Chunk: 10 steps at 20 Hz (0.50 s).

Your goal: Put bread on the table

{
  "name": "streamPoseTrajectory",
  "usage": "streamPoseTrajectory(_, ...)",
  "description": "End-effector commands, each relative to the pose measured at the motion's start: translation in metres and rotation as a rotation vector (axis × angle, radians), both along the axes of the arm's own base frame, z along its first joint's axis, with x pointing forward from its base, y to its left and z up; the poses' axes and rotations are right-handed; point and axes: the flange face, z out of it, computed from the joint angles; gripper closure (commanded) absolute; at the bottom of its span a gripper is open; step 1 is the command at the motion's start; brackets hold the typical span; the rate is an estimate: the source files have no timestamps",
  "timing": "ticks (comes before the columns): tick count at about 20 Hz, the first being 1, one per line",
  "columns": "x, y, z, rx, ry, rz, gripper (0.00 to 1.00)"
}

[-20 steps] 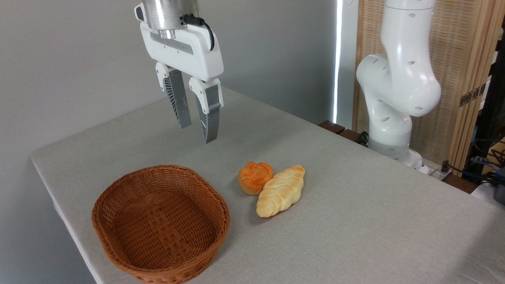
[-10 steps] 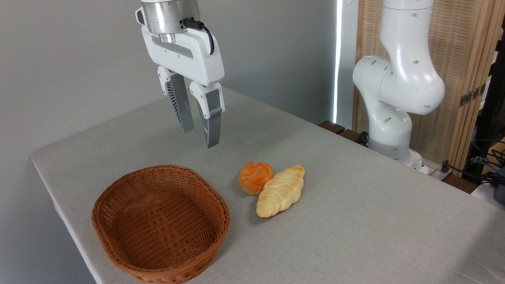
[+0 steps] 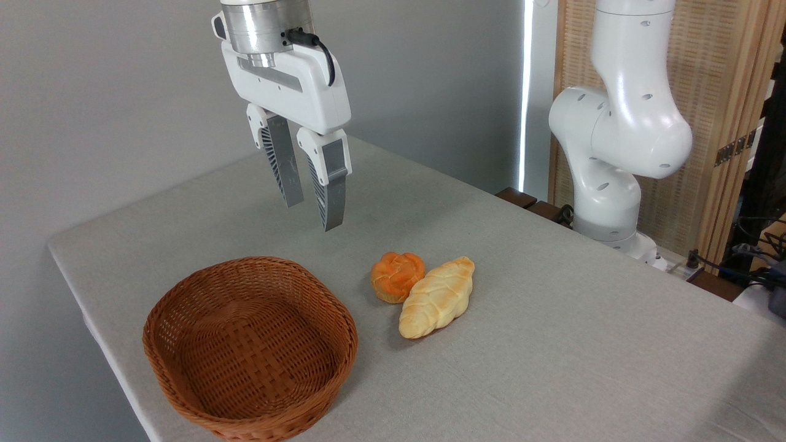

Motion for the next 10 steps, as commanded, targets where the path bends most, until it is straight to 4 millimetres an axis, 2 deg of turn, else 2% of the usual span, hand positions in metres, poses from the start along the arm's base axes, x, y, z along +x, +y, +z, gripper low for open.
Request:
streamPoseTrajectory(1,-0.001,0.004,0.005,-0.012,0.02,0.004,0.0)
streamPoseTrajectory(6,-0.001,0.007,0.006,-0.008,0.02,0.006,0.0)
streamPoseTrajectory(10,-0.001,0.018,0.009,-0.008,0.016,0.025,0.0)
